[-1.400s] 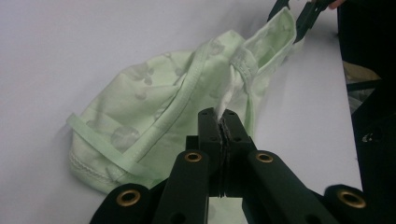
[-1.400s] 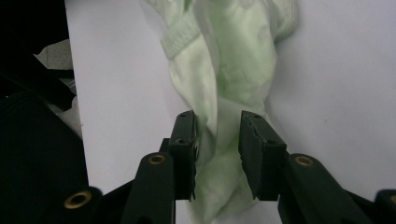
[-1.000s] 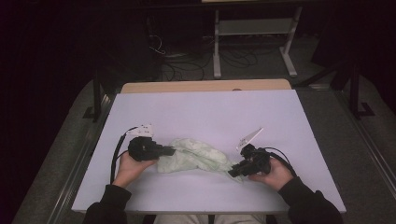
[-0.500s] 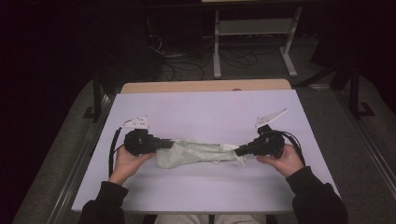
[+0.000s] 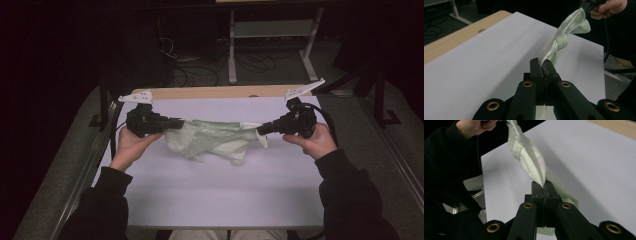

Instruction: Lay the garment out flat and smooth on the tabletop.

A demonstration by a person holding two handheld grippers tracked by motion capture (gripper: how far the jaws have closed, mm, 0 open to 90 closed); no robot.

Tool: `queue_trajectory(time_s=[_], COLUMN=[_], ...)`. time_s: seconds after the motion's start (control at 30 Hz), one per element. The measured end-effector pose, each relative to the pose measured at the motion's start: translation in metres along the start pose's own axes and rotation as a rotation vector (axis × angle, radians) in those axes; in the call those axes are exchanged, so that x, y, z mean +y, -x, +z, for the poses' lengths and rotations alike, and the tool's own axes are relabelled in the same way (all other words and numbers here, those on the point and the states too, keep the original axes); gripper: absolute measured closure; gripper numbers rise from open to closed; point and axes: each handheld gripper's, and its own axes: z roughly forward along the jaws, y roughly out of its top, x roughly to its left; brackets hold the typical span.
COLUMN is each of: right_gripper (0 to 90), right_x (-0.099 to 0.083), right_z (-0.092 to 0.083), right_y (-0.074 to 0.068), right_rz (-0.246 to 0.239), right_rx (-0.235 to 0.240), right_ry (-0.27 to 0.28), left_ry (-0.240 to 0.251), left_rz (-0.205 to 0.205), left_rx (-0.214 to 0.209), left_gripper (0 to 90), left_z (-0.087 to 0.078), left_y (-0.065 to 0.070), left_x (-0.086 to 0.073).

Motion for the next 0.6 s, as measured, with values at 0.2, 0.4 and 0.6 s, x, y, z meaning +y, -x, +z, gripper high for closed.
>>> queue_trajectory(time_s=[0.2, 0.4, 0.6], right_gripper=[88.3, 88.3, 88.3], right_x=[0.023, 0.034, 0.032], right_z=[-0.014, -0.022, -0.022], right_y=[-0.007, -0.015, -0.019], right_rz=[0.000, 0.004, 0.000], right_rx=[-0.046, -0.066, -0.067], right_ry=[0.020, 0.053, 0.058], left_ry=[-0.002, -0.011, 0.011], left_rz=[0.039, 0.053, 0.045], left_rx=[-0.024, -0.026, 0.005], left_gripper=[88.6, 88.7, 88.5], left_z=[-0.009, -0.021, -0.023], left_y=[-0.003, 0.003, 0.015], left_x=[0.022, 0.036, 0.033])
